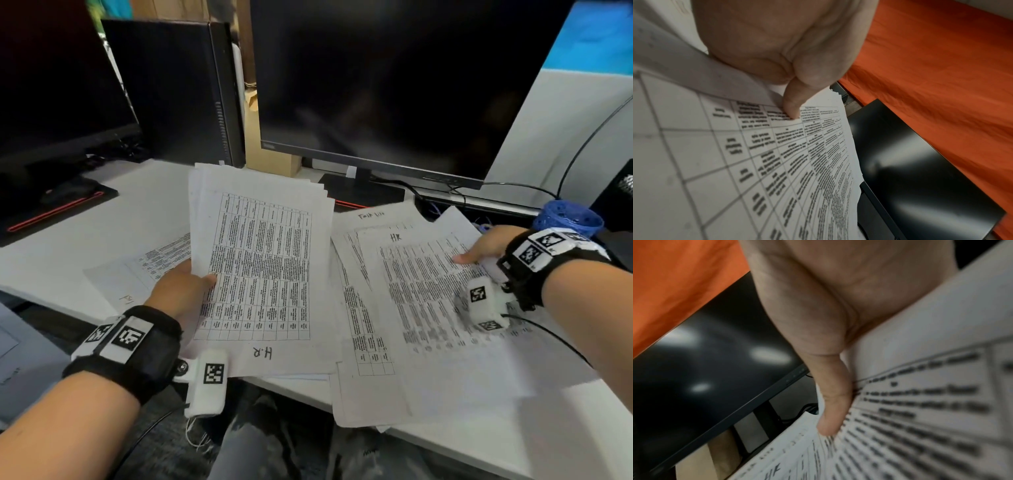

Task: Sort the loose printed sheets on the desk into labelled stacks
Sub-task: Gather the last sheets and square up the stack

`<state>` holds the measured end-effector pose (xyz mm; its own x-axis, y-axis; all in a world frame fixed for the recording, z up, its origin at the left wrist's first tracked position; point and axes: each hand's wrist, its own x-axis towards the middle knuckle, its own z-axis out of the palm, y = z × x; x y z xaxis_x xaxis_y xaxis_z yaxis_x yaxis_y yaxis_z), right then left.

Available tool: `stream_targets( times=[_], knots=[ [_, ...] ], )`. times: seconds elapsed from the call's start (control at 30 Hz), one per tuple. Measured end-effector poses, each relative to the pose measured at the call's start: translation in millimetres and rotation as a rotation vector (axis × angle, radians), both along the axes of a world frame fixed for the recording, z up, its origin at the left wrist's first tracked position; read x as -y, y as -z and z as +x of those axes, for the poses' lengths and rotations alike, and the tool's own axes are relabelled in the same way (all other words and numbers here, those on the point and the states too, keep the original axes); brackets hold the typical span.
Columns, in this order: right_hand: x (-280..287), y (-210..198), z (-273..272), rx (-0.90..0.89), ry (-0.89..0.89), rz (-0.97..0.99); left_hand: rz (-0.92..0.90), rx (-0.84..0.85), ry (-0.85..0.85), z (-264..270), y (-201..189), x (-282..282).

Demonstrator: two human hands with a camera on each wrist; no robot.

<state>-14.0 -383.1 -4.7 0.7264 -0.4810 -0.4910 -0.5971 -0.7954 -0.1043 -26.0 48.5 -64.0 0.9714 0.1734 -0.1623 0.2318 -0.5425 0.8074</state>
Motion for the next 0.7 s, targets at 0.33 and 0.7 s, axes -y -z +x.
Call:
stream_targets(
  times=[0.33, 0.7],
  knots=[
    [-58, 31, -8, 0.054, 0.074, 0.135, -0.075, 0.008, 0.011, 1, 1, 2],
    [-96, 33, 3, 0.111, 0.062, 0.329, 0.006, -0.001, -0.019, 5, 8, 0]
  ],
)
